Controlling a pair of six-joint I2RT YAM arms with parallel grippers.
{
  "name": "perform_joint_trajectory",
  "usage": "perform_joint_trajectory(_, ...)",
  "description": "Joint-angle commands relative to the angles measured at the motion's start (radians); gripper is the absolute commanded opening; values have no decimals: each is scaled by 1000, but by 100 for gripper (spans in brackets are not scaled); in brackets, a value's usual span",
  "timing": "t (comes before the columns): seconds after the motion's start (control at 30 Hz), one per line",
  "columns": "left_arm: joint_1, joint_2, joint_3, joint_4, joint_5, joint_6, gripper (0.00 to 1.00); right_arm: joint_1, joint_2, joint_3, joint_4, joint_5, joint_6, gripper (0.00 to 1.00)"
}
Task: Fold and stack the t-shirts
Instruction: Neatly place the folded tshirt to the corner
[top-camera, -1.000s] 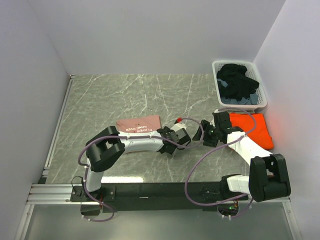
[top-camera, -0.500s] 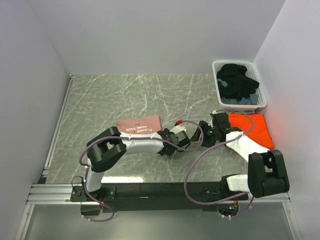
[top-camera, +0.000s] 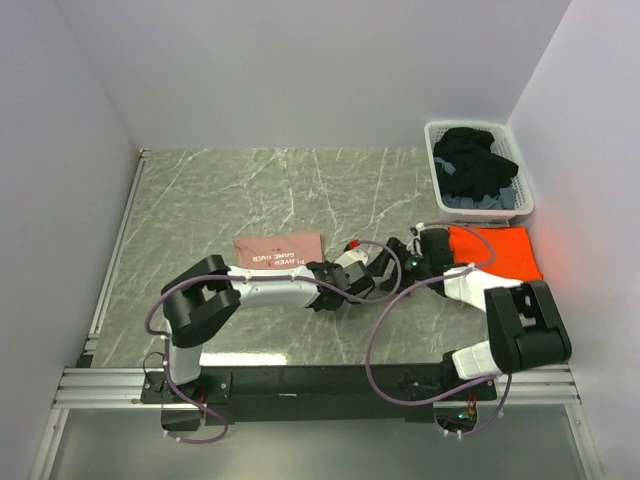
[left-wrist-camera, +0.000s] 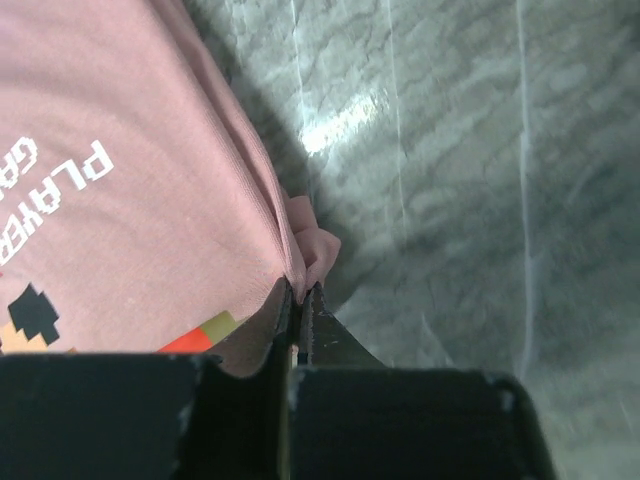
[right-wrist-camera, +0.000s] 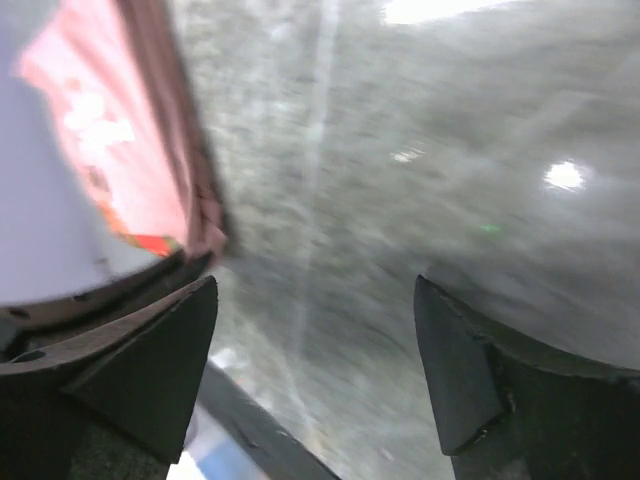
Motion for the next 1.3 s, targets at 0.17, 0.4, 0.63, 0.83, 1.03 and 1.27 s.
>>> perform_joint_trajectory(0.17,-4,-138,-23,8,83,-30,1,146,251,33,576,-143,361,90)
perform_joint_trajectory(0.4,-4,-161,-37,12,80,-51,1,281,507,148,720,-166,498,89)
perform_joint_trajectory(0.63,-4,-175,-28,17,108,-79,3,383,586,234,638,-156,451,65)
perform_joint_trajectory(0.83,-3,-201,-28,25,152,-113,22,380,523,264,422,-97,275,9)
perform_joint_trajectory(1.03,-3,-264,22,-34,172,-133,71,370,423,318,132,10,61,0)
perform_joint_trajectory(1.27,74,-390,108,-150,305,-6,89,349,266,422,-304,274,-233,0)
